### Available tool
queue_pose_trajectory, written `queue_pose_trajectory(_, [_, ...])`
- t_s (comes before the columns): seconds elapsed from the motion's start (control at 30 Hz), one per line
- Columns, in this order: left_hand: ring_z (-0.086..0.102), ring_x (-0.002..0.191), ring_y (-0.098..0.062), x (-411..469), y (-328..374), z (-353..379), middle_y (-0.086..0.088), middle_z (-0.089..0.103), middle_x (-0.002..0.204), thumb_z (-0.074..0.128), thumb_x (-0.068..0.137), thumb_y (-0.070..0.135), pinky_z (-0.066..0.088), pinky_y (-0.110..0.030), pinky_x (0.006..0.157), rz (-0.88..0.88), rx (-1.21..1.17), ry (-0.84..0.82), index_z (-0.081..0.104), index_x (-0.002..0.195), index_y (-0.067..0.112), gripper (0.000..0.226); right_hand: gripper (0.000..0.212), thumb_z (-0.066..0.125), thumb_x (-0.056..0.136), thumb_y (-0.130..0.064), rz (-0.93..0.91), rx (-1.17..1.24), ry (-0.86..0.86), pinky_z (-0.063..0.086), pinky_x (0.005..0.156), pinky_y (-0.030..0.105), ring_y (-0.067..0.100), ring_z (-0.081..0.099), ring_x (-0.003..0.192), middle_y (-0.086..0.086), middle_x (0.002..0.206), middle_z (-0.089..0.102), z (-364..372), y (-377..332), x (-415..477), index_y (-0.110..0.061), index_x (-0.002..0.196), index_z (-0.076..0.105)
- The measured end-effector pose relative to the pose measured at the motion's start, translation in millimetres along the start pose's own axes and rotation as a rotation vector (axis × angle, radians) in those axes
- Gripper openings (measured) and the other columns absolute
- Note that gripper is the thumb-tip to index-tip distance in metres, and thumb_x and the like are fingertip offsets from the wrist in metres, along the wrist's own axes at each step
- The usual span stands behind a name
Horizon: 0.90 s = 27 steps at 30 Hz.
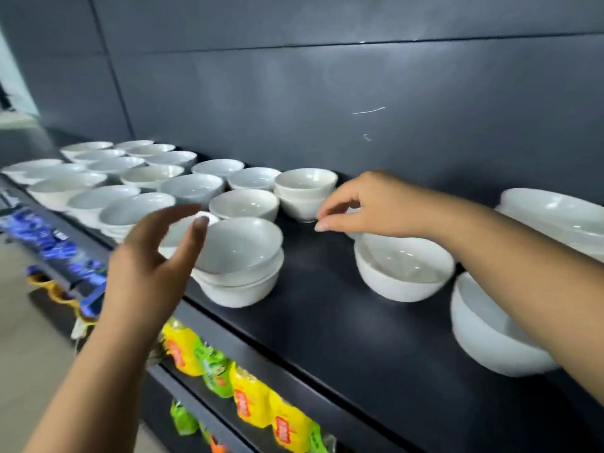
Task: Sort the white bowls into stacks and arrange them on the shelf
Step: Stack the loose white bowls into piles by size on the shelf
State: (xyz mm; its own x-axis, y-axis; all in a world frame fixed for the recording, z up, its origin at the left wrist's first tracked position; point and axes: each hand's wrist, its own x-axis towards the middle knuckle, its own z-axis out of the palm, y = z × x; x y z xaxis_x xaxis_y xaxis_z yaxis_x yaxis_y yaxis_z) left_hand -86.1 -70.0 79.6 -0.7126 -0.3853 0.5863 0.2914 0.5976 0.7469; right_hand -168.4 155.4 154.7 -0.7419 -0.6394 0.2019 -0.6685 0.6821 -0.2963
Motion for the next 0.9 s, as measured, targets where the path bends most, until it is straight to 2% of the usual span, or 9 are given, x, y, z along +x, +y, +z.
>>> queue_pose_trajectory(0.07, [0.056, 0.086, -0.01, -15, -14, -1, 0.0, 0.063, 0.107, 0.06, 0.072, 0.058, 0.039, -0.019, 0.08, -0.143, -0.03, -0.022, 0.057, 0.107, 0.035, 0.042, 0.035, 0.066, 0.078, -0.04, -0.073, -0.015, -0.084, 0.038, 0.091, 0.019, 0.003, 0.054, 0.101, -0.011, 0.112, 0.064, 14, -15, 14, -0.024, 0.11, 0.065])
queue_pose_trajectory(0.2, [0.057, 0.081, 0.013, -35, -21, 13, 0.005, 0.059, 0.104, 0.056, 0.077, 0.033, 0.041, -0.001, 0.068, -0.318, -0.24, -0.106, 0.049, 0.112, 0.02, 0.039, 0.06, 0.068, 0.076, -0.043, -0.234, -0.127, -0.274, 0.025, 0.1, 0.014, 0.003, 0.037, 0.126, -0.015, 0.139, 0.043, 44, -32, 35, -0.029, 0.13, 0.047])
queue_pose_trajectory(0.3, [0.06, 0.091, -0.001, -41, -30, 22, 0.017, 0.062, 0.094, 0.066, 0.079, 0.041, 0.048, -0.017, 0.084, -0.398, -0.368, -0.135, 0.051, 0.115, 0.014, 0.048, 0.03, 0.066, 0.078, -0.042, -0.261, -0.24, -0.318, 0.041, 0.08, 0.028, 0.016, 0.054, 0.095, -0.004, 0.104, 0.064, 64, -29, 39, -0.024, 0.101, 0.061])
queue_pose_trajectory(0.37, [0.061, 0.101, -0.007, -42, -35, 28, 0.013, 0.066, 0.096, 0.064, 0.066, 0.059, 0.047, -0.035, 0.095, -0.412, -0.365, -0.17, 0.055, 0.115, 0.016, 0.066, 0.023, 0.063, 0.08, -0.039, -0.242, -0.31, -0.266, 0.037, 0.061, 0.03, 0.017, 0.047, 0.066, 0.001, 0.07, 0.057, 66, -22, 39, -0.017, 0.077, 0.057])
queue_pose_trajectory(0.43, [0.059, 0.11, -0.011, -39, -33, 34, 0.005, 0.067, 0.11, 0.058, 0.059, 0.064, 0.045, -0.041, 0.099, -0.456, -0.433, -0.217, 0.056, 0.119, 0.019, 0.075, 0.028, 0.063, 0.08, -0.037, -0.184, -0.32, -0.277, 0.031, 0.056, 0.029, 0.013, 0.038, 0.056, 0.002, 0.058, 0.046, 60, -12, 38, -0.013, 0.069, 0.053])
queue_pose_trajectory(0.57, [0.062, 0.105, -0.008, -33, -25, 50, 0.015, 0.071, 0.095, 0.061, 0.081, 0.043, 0.046, -0.037, 0.098, -0.426, -0.444, -0.287, 0.071, 0.086, 0.039, 0.012, 0.032, 0.065, 0.08, -0.038, -0.074, -0.329, -0.305, 0.028, 0.053, 0.03, 0.015, 0.036, 0.055, -0.001, 0.053, 0.041, 48, 10, 35, -0.019, 0.058, 0.05])
queue_pose_trajectory(0.67, [0.059, 0.083, 0.012, -28, -29, 39, 0.012, 0.065, 0.092, 0.058, 0.089, 0.021, 0.045, -0.008, 0.08, -0.309, -0.345, 0.012, 0.066, 0.097, 0.026, 0.012, 0.041, 0.065, 0.081, -0.037, 0.016, -0.332, -0.281, 0.023, 0.051, 0.03, 0.016, 0.033, 0.055, -0.001, 0.053, 0.036, 45, 24, 37, -0.019, 0.054, 0.04])
queue_pose_trajectory(0.77, [0.051, 0.094, 0.007, -15, -52, 19, -0.001, 0.05, 0.114, 0.069, 0.08, 0.033, 0.041, -0.01, 0.084, -0.232, -0.094, 0.268, 0.05, 0.122, 0.018, 0.049, 0.041, 0.063, 0.083, -0.033, 0.083, -0.338, -0.257, 0.023, 0.053, 0.031, 0.015, 0.032, 0.055, 0.0, 0.054, 0.034, 43, 36, 40, -0.015, 0.057, 0.038])
queue_pose_trajectory(0.9, [0.029, 0.136, -0.02, 13, -91, 22, -0.008, 0.03, 0.146, 0.08, 0.061, 0.045, 0.026, -0.037, 0.112, -0.355, -0.01, 0.087, 0.022, 0.142, 0.012, 0.105, 0.043, 0.064, 0.083, -0.032, 0.143, -0.325, -0.229, 0.023, 0.053, 0.032, 0.015, 0.031, 0.055, 0.001, 0.054, 0.034, 43, 44, 46, -0.014, 0.057, 0.034])
